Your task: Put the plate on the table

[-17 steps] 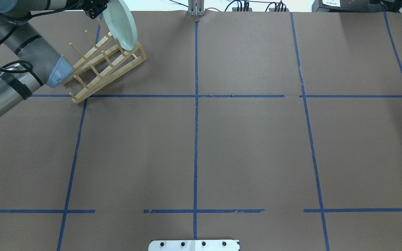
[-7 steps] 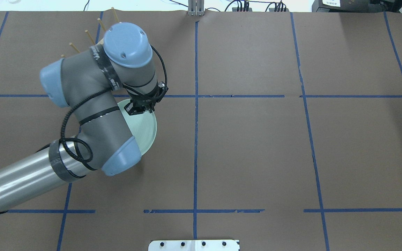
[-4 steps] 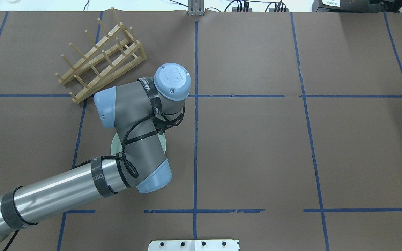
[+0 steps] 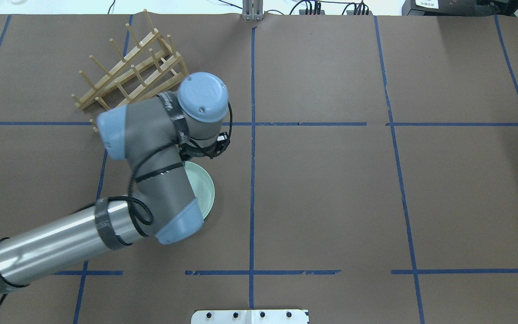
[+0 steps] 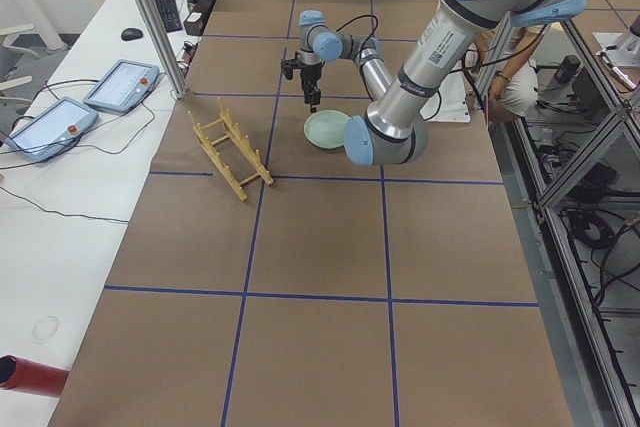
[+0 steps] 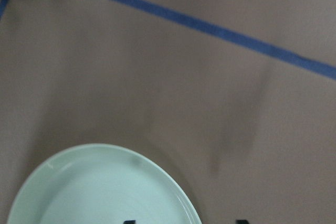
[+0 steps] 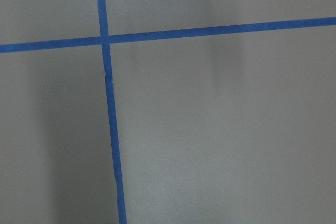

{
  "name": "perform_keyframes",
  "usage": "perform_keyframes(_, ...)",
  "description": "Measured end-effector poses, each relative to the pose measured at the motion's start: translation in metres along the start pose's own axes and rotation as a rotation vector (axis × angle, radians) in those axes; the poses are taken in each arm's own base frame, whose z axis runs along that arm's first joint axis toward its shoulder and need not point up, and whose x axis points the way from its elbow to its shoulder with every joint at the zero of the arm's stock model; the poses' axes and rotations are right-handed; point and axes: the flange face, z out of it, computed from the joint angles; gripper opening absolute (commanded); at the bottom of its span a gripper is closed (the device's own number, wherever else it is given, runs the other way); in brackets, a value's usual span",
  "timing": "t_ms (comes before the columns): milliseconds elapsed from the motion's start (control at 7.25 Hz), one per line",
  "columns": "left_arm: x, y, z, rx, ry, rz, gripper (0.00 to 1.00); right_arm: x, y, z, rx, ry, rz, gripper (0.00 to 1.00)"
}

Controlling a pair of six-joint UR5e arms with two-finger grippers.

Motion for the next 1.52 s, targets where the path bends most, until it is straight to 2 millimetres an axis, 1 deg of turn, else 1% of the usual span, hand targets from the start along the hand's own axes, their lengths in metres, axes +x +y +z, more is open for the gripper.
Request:
perform_keyframes(138, -0.050, -0.049, -0.015, 0.030, 0.089, 0.049, 1.00, 0.000, 0.000, 0.000, 0.000, 0.000, 0.000, 1.00)
perform_keyframes(276, -0.114, -0.099, -0.022, 0.035, 0.179, 0.097, 1.00, 0.000, 0.000, 0.000, 0.000, 0.000, 0.000, 1.00)
perform_keyframes(414, -0.184, -0.142, -0.033, 0.052, 0.227, 0.156, 1.00, 0.000, 0.000, 0.000, 0.000, 0.000, 0.000, 1.00)
perform_keyframes(552, -0.255, -0.172, -0.044, 0.084, 0.231, 0.215, 1.00, 0.000, 0.000, 0.000, 0.000, 0.000, 0.001, 1.00)
perform_keyframes(690, -0.327, -0.192, -0.049, 0.113, 0.204, 0.275, 1.00, 0.000, 0.000, 0.000, -0.001, 0.000, 0.001, 1.00)
perform_keyframes(828, -0.398, -0.206, -0.049, 0.125, 0.167, 0.339, 1.00, 0.000, 0.000, 0.000, -0.001, 0.000, 0.001, 1.00)
perform_keyframes(1103, -0.536, -0.223, -0.047, 0.123, 0.106, 0.435, 1.00, 0.000, 0.000, 0.000, -0.001, 0.000, 0.001, 1.00)
perform_keyframes(1241, -0.595, -0.227, -0.044, 0.108, 0.093, 0.441, 1.00, 0.000, 0.000, 0.000, -0.001, 0.000, 0.001, 1.00)
perform_keyframes(1379, -0.634, -0.227, -0.037, 0.071, 0.111, 0.414, 1.00, 0.000, 0.000, 0.000, 0.000, 0.000, 0.000, 1.00)
perform_keyframes(1517, -0.658, -0.220, -0.027, 0.031, 0.135, 0.381, 1.00, 0.000, 0.000, 0.000, 0.000, 0.000, 0.000, 1.00)
